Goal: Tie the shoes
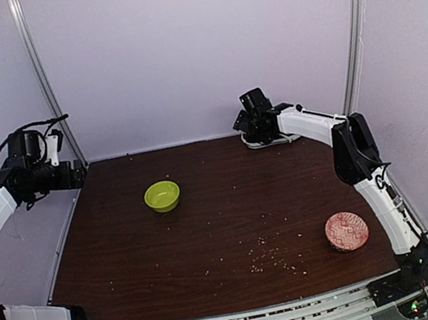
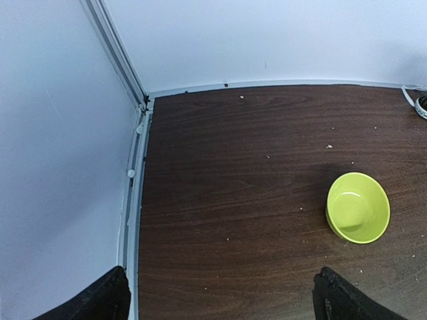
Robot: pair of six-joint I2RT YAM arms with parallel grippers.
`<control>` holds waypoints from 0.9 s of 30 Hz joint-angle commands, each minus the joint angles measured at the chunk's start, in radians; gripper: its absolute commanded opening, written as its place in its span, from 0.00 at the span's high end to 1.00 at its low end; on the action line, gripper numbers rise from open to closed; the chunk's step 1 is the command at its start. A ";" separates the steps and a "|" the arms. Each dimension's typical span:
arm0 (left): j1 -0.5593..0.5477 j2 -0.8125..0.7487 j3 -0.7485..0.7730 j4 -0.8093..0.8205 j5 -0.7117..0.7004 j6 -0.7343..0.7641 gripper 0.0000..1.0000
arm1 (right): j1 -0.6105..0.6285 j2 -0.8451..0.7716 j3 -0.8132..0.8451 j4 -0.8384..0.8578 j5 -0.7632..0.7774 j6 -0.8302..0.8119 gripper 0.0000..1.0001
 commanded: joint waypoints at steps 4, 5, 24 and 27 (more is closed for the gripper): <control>0.001 0.013 0.007 0.009 0.016 0.007 0.02 | -0.063 0.004 -0.008 0.056 0.075 0.274 0.14; 0.002 0.012 0.007 0.009 0.014 0.008 0.02 | -0.072 0.001 -0.016 0.054 0.076 0.288 0.13; 0.002 0.022 0.013 -0.010 -0.012 0.012 0.02 | -0.202 0.082 -0.077 0.171 -0.116 0.669 0.20; 0.002 0.023 0.015 -0.011 -0.005 0.010 0.02 | -0.213 0.120 -0.051 0.201 -0.150 0.734 0.25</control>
